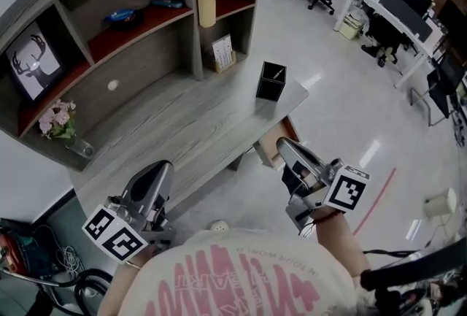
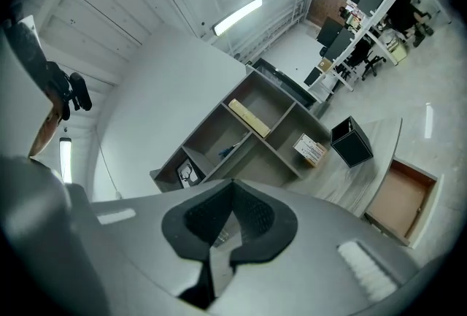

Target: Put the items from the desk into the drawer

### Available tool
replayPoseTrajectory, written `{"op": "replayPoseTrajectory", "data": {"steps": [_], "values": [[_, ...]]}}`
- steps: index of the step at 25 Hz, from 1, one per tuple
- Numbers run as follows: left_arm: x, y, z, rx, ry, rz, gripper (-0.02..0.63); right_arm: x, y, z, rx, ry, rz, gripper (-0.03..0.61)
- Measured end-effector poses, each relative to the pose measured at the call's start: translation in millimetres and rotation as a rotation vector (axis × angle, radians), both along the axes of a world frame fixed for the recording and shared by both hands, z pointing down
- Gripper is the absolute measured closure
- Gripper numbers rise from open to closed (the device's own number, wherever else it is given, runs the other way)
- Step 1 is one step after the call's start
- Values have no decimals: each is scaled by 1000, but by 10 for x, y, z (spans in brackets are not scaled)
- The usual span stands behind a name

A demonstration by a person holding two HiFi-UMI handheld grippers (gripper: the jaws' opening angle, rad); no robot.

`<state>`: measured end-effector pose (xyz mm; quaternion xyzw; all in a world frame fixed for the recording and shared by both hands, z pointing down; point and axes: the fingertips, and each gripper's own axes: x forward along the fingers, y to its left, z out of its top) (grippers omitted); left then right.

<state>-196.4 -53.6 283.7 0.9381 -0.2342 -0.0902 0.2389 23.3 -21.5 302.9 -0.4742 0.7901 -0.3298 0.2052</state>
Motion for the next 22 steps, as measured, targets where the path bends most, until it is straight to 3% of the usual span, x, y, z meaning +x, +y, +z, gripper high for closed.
{"op": "replayPoseTrajectory", "data": {"steps": [11, 17, 22], "values": [[-26, -157, 142, -44, 23, 44, 594, -240, -329, -53, -16, 54, -31, 574], [58, -199, 150, -67, 43, 66, 594, -107, -366, 24, -51, 41, -4, 574], [140, -280, 206, -75, -3, 64, 594, -21, -467, 109, -63, 15, 10, 574]]}}
